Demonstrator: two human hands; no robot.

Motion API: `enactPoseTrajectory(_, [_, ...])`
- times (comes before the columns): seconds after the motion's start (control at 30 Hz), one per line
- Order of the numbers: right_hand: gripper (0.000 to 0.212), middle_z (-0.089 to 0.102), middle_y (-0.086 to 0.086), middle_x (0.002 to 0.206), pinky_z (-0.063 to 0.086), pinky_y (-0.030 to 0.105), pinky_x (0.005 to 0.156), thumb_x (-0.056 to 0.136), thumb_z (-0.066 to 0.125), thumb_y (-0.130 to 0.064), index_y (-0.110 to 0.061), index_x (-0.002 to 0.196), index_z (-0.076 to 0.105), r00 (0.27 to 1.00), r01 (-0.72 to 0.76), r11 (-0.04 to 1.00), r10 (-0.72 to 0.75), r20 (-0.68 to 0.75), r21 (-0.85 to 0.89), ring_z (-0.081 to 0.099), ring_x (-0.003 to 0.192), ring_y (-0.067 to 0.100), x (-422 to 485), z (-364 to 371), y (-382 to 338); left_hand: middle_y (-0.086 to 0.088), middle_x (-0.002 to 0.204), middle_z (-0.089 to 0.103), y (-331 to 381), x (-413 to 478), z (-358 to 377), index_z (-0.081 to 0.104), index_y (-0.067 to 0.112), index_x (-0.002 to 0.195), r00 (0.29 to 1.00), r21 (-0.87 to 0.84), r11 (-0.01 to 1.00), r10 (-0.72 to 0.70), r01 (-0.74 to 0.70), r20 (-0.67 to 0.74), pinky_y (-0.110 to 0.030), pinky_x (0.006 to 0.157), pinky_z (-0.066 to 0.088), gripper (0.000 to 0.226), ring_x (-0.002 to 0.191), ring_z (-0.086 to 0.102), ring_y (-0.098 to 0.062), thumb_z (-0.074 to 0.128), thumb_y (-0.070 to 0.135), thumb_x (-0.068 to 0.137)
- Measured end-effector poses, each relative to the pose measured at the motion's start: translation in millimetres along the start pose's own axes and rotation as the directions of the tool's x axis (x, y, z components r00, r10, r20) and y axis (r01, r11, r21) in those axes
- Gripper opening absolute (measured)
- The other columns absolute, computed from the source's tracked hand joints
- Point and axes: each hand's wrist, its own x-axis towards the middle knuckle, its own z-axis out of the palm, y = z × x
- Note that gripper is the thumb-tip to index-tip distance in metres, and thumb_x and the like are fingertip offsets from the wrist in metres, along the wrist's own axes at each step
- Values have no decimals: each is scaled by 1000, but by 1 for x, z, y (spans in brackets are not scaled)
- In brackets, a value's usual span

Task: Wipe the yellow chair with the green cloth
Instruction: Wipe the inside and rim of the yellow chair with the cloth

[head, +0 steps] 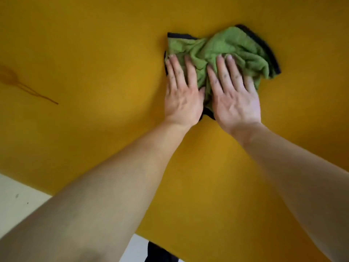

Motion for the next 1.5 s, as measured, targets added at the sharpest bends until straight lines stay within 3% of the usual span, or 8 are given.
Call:
enactPoseTrajectory(0.27, [63, -27, -1, 164, -8, 42, 122, 104, 8, -49, -24, 159, -9, 840, -181, 908, -56, 540, 377, -27, 150, 19, -175, 33, -167, -27, 163, -5, -109, -209, 36, 6, 6, 158, 910, 130, 966, 158, -223, 384, -47, 123, 17, 72, 153, 1, -37, 33, 42, 101])
enactPoseTrajectory(0.5, [63, -28, -7, 162, 1, 49, 123, 104, 17, -50, -34, 157, -12, 800, -35, 821, -318, 508, 569, -22, 152, 17, -125, 26, -259, -28, 163, 6, -243, -208, -15, 11, 0, 157, 920, 440, 882, -19, -169, 392, -53, 121, 14, 91, 152, 13, -38, 42, 56, 92])
enactPoseTrajectory(0.67, [72, -33, -5, 162, -7, 57, 121, 98, 23, -63, -41, 156, -13, 767, -49, 882, -267, 584, 468, -20, 152, 22, -133, 22, -243, -26, 164, 0, -200, -222, -1, 2, 2, 157, 901, 388, 916, -77, -105, 426, -49, 123, 10, 82, 153, 3, -38, 39, 43, 96])
enactPoseTrajectory(0.8, [79, -30, -5, 163, -2, 61, 120, 92, 25, -71, -43, 155, -12, 669, -165, 948, -95, 737, 272, -18, 153, 24, -232, -5, -168, -21, 163, 16, -111, -279, 9, 8, 8, 158, 791, 181, 947, 108, -266, 602, -49, 122, 9, 77, 152, 10, -36, 34, 49, 98])
enactPoseTrajectory(0.93, [85, -2, 6, 169, -16, 61, 116, 82, 14, -74, -37, 158, 9, 608, -164, 982, 178, 774, -96, 3, 154, 30, -312, -51, -87, -17, 166, 11, -4, -330, 21, 3, 15, 159, 668, -97, 935, 314, -341, 675, -46, 124, 2, 73, 153, 6, -32, 30, 51, 101])
enactPoseTrajectory(1.07, [76, -14, 13, 167, -6, 52, 122, 94, 17, -59, -26, 160, 0, 578, -261, 965, 182, 795, -32, -5, 154, 34, -321, -59, -103, -17, 167, -1, -12, -328, 22, -1, 16, 159, 725, -18, 930, 299, -368, 621, -47, 124, 4, 78, 154, -4, -30, 24, 59, 100])
enactPoseTrajectory(1.27, [74, -36, 11, 159, -7, 55, 122, 100, 17, -57, -28, 156, -22, 702, -208, 925, -86, 707, 319, -25, 149, 36, -236, 0, -212, -17, 166, -9, -160, -274, 3, -6, 11, 158, 838, 386, 881, 22, -273, 544, -52, 122, 6, 83, 154, -2, -29, 17, 64, 97])
enactPoseTrajectory(1.5, [80, -27, 6, 164, -1, 54, 122, 96, 18, -68, -28, 158, -13, 892, -138, 935, -25, 451, 326, -15, 153, 29, -145, 41, -237, -18, 164, -21, -204, -174, -3, -17, 10, 155, 885, 506, 825, -14, -252, 465, -50, 123, 3, 82, 153, -13, -30, 18, 60, 100])
